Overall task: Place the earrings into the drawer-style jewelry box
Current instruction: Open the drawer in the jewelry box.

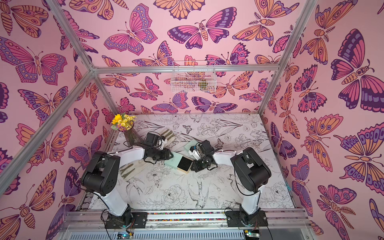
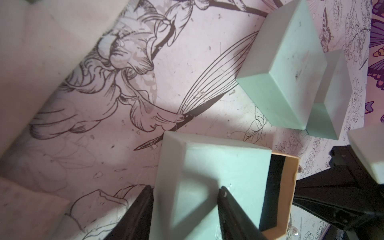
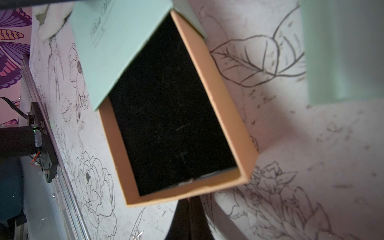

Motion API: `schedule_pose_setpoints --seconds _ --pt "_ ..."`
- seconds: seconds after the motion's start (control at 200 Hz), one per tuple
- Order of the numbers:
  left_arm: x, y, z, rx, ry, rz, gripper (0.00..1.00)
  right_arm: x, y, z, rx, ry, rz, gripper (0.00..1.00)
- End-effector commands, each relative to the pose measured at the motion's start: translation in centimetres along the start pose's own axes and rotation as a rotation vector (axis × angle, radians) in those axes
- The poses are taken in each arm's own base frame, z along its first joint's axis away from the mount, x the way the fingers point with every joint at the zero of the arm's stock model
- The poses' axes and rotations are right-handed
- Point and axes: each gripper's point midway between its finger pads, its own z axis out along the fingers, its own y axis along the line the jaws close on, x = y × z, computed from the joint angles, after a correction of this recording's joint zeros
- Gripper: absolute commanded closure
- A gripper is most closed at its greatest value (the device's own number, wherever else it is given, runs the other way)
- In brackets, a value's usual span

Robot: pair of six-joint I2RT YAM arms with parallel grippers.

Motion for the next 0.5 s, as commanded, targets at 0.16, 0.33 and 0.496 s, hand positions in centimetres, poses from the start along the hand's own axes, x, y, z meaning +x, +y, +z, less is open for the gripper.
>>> schedule_pose_setpoints --seconds 0.16,0.33,0.496 --pt "2.7 2.4 0.5 -0.106 0.090 -0.027 0.44 0.5 -0.3 -0.3 0.012 0.020 0.020 0.86" --pt "1.5 1.4 0.0 -0.079 0.062 -0.034 0.40 0.9 -0.2 -0.8 0.025 0.018 0.021 0.78" --pt "-0.7 0.0 -1.8 -0.067 -0.008 -0.033 0.34 0.9 0.1 -2.4 0.056 -0.013 0.035 0.74"
